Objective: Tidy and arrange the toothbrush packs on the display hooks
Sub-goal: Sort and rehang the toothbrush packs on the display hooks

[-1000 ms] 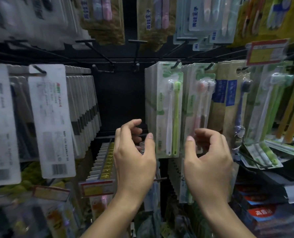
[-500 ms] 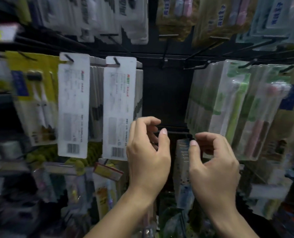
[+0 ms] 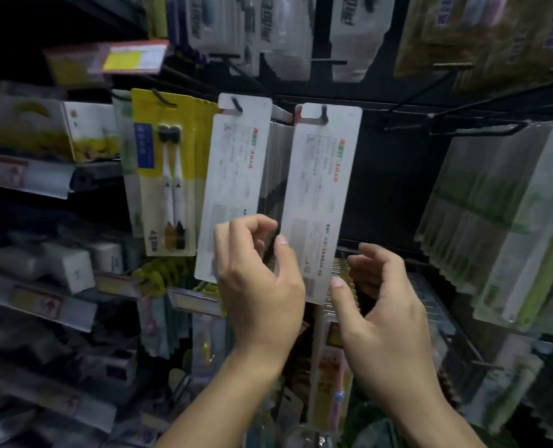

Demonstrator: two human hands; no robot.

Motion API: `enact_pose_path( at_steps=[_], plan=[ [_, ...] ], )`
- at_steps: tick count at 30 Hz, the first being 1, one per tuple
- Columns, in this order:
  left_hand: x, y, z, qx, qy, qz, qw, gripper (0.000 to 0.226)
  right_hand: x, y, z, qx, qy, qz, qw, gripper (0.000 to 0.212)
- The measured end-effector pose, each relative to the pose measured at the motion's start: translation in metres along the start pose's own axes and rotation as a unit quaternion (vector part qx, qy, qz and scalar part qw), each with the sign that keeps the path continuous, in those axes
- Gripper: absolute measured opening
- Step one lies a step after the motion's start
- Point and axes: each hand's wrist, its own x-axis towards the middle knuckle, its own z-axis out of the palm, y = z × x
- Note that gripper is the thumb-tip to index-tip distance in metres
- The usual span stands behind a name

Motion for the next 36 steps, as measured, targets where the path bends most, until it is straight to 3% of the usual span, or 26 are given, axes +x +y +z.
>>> enact_pose_path(
  at_steps=[4,12,16,22,36],
  plan=[
    [0.013,-0.015,-0.006,0.053,0.043,0.006,0.998,0.033,0.002,-0.007,0.009,0.001,-0.035,0.014,0.999,0.062],
    [0.034,-0.042,-0.014,0.132,-0.024,-0.07,0.989,0.091,0.011,-0.015,0.027,0.068,-0.05,0.07,0.994,0.053],
    [0.036,-0.045,-0.018,0.131,-0.027,-0.076,0.988,0.09,0.014,-0.014,0.036,0.101,-0.037,0.091,0.99,0.046],
    [0.035,-0.047,-0.025,0.098,-0.019,-0.071,0.992,0.079,0.014,-0.015,0.044,0.143,-0.029,0.091,0.985,0.019],
    [0.033,-0.038,-0.031,0.101,0.01,-0.037,0.994,0.071,0.009,-0.024,0.044,0.237,-0.015,0.084,0.968,0.018]
  ],
)
